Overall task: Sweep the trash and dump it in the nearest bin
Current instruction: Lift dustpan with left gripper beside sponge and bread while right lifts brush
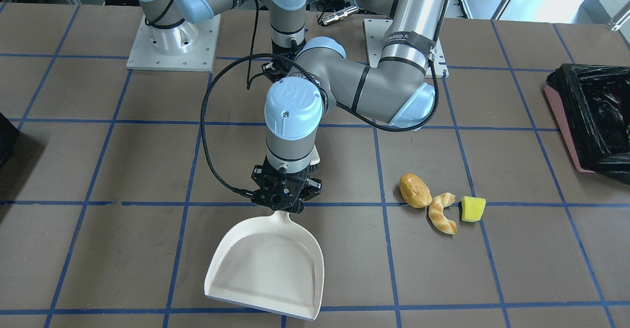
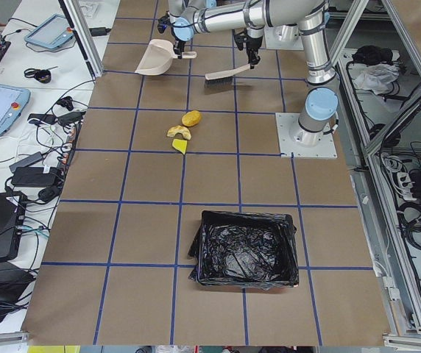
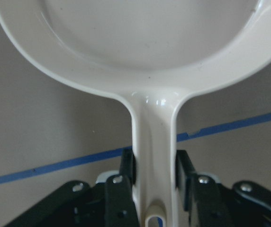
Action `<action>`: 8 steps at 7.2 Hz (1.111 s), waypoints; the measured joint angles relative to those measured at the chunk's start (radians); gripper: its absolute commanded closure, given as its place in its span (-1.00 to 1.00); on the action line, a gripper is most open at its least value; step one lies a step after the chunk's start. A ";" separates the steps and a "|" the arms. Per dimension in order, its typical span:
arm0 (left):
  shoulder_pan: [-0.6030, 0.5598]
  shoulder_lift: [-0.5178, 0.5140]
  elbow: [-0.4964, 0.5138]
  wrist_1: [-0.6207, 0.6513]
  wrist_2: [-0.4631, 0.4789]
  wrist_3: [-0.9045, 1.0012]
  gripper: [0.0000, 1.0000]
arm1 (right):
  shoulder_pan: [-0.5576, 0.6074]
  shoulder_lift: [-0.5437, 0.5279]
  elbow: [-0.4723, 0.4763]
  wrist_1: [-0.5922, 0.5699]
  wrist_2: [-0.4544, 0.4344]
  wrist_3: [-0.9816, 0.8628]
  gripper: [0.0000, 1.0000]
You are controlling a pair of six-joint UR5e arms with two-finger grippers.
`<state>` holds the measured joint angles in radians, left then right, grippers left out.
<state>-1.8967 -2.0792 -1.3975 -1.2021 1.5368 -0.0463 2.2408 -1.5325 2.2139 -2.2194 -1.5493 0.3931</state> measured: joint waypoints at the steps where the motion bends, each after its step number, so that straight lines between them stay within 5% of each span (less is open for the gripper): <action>1: 0.063 0.009 0.047 -0.074 0.001 0.116 1.00 | -0.003 -0.002 -0.002 0.004 0.000 0.000 1.00; 5: 0.350 0.117 0.035 -0.289 0.133 0.677 1.00 | -0.072 -0.080 -0.061 0.085 -0.030 0.016 1.00; 8: 0.590 0.205 -0.050 -0.306 0.215 1.157 1.00 | -0.161 -0.111 -0.067 0.105 -0.056 0.112 1.00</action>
<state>-1.3065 -1.8744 -1.4472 -1.5082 1.7523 1.1110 2.0798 -1.6432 2.1465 -2.1145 -1.6055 0.5047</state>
